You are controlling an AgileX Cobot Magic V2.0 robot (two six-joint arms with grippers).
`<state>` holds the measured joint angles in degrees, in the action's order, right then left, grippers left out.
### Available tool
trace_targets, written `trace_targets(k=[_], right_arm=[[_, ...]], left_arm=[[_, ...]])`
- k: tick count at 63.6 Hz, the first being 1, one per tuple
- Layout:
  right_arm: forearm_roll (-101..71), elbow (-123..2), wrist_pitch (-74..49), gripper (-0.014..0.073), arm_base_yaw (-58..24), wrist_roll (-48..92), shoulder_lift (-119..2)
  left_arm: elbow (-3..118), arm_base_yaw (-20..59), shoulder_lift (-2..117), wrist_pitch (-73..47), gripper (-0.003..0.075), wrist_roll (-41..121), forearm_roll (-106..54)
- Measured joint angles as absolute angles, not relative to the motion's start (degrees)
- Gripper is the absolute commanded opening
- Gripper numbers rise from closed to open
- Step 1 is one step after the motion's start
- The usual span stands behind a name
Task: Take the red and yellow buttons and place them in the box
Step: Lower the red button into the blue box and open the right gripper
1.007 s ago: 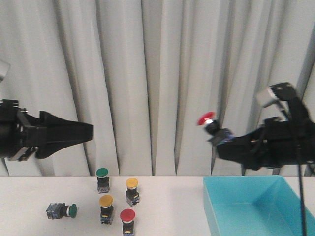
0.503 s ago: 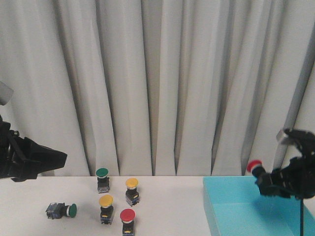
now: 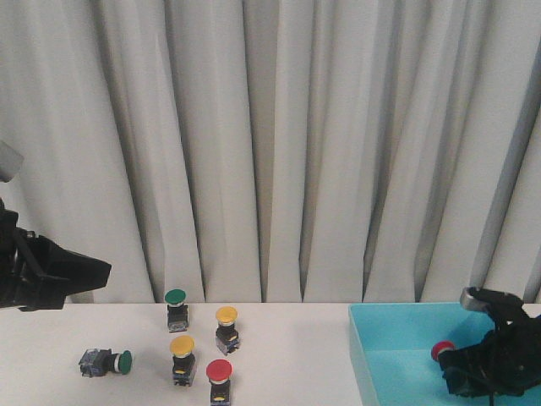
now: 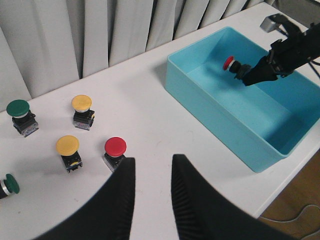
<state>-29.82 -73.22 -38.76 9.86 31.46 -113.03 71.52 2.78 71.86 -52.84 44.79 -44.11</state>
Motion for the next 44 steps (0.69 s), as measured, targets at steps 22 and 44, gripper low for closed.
trace_targets(k=[22, 44], right_arm=[[-28.18, -73.36, -38.74, 0.0171, 9.86, 31.11, -115.22], [-26.44, -73.43, -38.74, 0.0332, 9.86, 30.86, -115.22]], left_arm=[[71.52, 2.78, 71.86, -52.84, 0.0174, 44.79, -44.11], [71.52, 2.78, 71.86, -52.84, 0.0175, 44.79, -44.07]])
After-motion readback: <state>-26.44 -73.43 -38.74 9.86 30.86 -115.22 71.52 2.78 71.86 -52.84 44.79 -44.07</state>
